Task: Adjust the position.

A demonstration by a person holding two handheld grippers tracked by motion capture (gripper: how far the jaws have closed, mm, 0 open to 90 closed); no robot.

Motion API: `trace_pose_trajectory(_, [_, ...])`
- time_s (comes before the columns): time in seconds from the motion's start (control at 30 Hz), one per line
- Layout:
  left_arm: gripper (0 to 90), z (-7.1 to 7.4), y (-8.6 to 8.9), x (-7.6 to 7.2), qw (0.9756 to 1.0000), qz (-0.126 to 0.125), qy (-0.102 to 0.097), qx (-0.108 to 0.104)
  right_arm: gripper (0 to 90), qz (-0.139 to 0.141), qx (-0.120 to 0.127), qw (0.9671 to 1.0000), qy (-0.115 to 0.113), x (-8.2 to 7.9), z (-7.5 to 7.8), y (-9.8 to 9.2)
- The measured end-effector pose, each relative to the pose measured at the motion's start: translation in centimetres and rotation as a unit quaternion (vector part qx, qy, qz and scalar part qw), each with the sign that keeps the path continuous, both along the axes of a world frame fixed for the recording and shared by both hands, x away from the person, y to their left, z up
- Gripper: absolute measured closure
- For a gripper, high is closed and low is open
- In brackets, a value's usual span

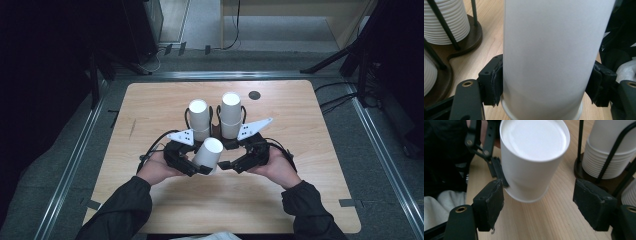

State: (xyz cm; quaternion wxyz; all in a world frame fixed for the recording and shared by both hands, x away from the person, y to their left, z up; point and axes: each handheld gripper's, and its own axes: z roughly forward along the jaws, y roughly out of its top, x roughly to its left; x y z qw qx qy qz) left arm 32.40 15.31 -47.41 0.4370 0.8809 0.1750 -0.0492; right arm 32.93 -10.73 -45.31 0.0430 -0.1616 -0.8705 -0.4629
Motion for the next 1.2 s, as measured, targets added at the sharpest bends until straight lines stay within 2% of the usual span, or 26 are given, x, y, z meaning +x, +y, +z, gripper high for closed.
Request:
trace_pose_trajectory(0.07, [27.6, 0.3, 0.0, 0.1, 0.9999, -0.005, -0.009, 0.010, 25.1, -0.008, -0.002, 1.0000, 0.003, 0.0, -0.2, -0.2])
trace_pose_trajectory(0.33, [27.7, 0.8, -0.1, 0.8, 0.9993, -0.019, -0.016, 0.029, 25.5, -0.017, -0.007, 0.9998, 0.003, -0.4, -0.8, -0.8])
trace_pose_trajectory(0.43, [27.7, 0.9, -0.1, 1.1, 0.9986, -0.021, -0.019, 0.044, 25.9, -0.018, -0.008, 0.9998, 0.000, -0.5, -1.0, -1.0])
trace_pose_trajectory(0.5, [27.7, 1.0, -0.2, 1.3, 0.9985, -0.021, -0.017, 0.048, 29.8, -0.016, -0.010, 0.9998, 0.001, -0.6, -1.2, -1.1])
trace_pose_trajectory(0.6, [27.7, 1.1, -0.3, 1.5, 0.9974, -0.030, -0.023, 0.061, 31.7, -0.010, -0.013, 0.9999, 0.001, -0.7, -1.3, -1.1])
trace_pose_trajectory(0.87, [27.8, 1.0, -0.6, 1.8, 0.9947, -0.033, -0.028, 0.093, 31.2, -0.010, -0.022, 0.9997, -0.004, -0.7, -1.9, -1.1])
trace_pose_trajectory(0.93, [27.7, 1.0, -0.6, 1.8, 0.9934, -0.038, -0.032, 0.103, 31.2, -0.003, -0.025, 0.9997, -0.008, -0.7, -2.0, -1.0])
trace_pose_trajectory(1.2, [27.8, 0.8, -0.8, 1.7, 0.9907, -0.047, -0.034, 0.123, 29.4, -0.004, -0.031, 0.9995, -0.006, -0.6, -2.3, -0.7])
